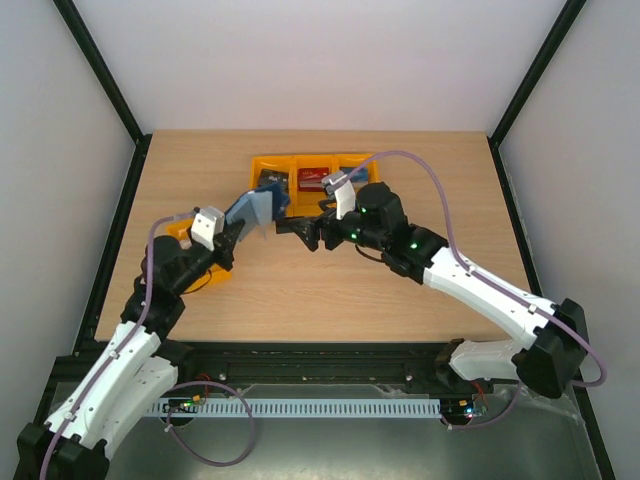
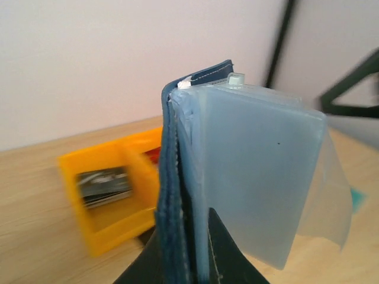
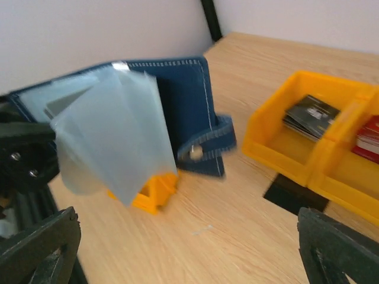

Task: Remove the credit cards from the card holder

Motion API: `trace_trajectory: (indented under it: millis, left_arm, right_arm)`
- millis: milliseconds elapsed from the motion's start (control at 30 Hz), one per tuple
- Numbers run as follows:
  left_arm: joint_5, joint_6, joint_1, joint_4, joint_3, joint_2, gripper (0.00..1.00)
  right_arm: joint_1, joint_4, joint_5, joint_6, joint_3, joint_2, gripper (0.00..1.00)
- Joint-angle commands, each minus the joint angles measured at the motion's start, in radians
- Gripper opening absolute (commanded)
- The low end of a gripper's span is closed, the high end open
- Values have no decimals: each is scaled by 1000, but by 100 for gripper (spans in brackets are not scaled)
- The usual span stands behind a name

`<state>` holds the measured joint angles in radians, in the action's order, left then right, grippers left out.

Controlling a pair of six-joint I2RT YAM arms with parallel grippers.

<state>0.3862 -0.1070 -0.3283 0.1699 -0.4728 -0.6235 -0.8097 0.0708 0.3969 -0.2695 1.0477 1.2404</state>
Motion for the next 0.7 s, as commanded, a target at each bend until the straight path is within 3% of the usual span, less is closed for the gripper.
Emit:
trace_trajectory:
  millis: [0,133,333,500,567,667]
  left_arm:
    - [-395,270,-31,-94,-58,-7,2]
    - [-347,281,-42,-113,-70,-8,2]
    - [-237,240,-43,-134,-69,-5,2]
    - [-192,198,-44,-137,-76,-11,2]
    - [-122,161,-41,-132,-84,-6,2]
    - [78,63,-23,-99,-96,6,2]
  right_arm:
    - [-45,86,-147,35,45,46,96]
    - [-107,-57,52,65,23,43,86]
    - [-119,-244,226,-23,7,94,50]
    - [-134,-384,390,-116,31,171,38]
    - [-136,-396,362,-134,50,200,33]
    - [-134,-233,163,-82,110,230,18]
